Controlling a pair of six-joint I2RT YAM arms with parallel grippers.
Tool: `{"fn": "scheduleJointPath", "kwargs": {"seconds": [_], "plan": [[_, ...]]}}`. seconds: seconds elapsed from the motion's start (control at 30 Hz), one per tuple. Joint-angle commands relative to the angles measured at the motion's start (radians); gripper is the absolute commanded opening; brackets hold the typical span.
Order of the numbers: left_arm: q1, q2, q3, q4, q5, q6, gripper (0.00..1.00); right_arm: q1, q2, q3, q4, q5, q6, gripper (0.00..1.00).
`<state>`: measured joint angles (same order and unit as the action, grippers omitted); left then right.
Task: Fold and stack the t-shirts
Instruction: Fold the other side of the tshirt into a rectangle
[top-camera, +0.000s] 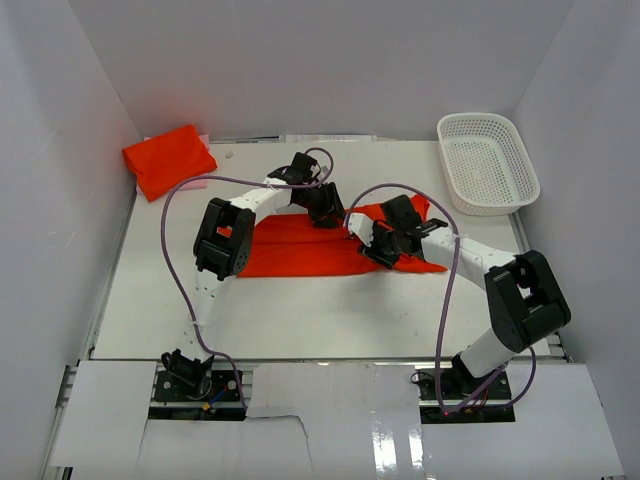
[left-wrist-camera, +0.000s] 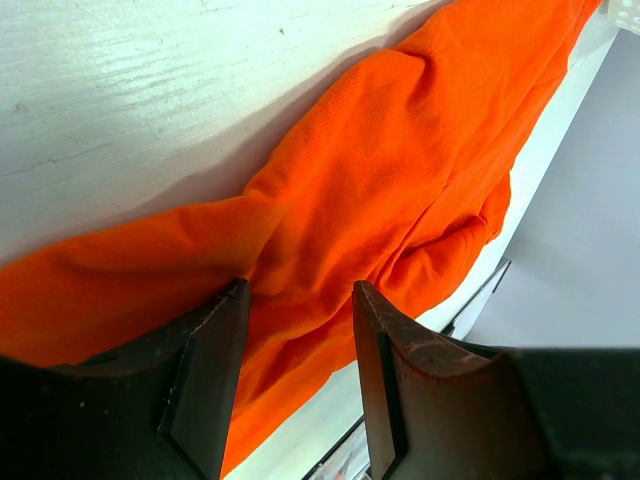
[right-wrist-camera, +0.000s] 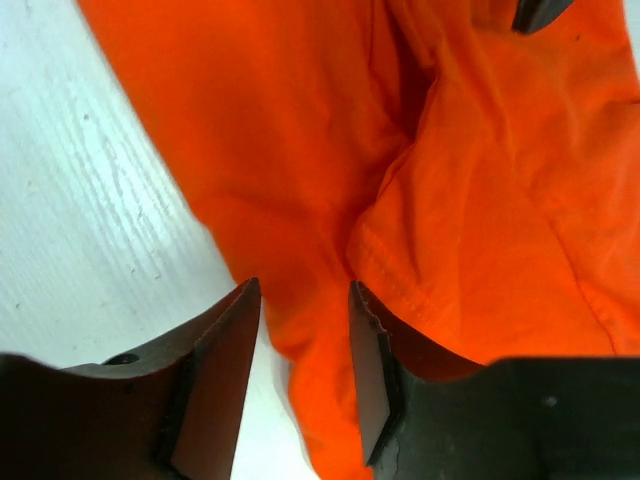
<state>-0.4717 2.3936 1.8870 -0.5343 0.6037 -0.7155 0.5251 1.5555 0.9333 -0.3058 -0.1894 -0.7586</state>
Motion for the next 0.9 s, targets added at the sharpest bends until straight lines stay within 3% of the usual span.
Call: {"fn": "scheduleJointPath", "kwargs": {"seconds": [0.0, 0.1, 0.27, 0.87], "plan": [[-0.021, -0.030, -0.017, -0.049, -0.024, 0.021, 0.57, 0.003, 0.034, 0.077, -0.024, -0.033, 0.041, 0.43], [-0.021, -0.031, -0.016, -0.050, -0.021, 0.021, 0.57, 0.003, 0.095, 0.145, -0.062, -0.033, 0.056, 0.23], [-0.021, -0.031, -0.014, -0.052, -0.021, 0.022, 0.57, 0.004, 0.152, 0.203, -0.059, -0.010, 0.076, 0.27], [-0.021, -0.027, -0.009, -0.055, -0.019, 0.025, 0.57, 0.006, 0.265, 0.262, -0.021, 0.130, 0.153, 0.27]]}}
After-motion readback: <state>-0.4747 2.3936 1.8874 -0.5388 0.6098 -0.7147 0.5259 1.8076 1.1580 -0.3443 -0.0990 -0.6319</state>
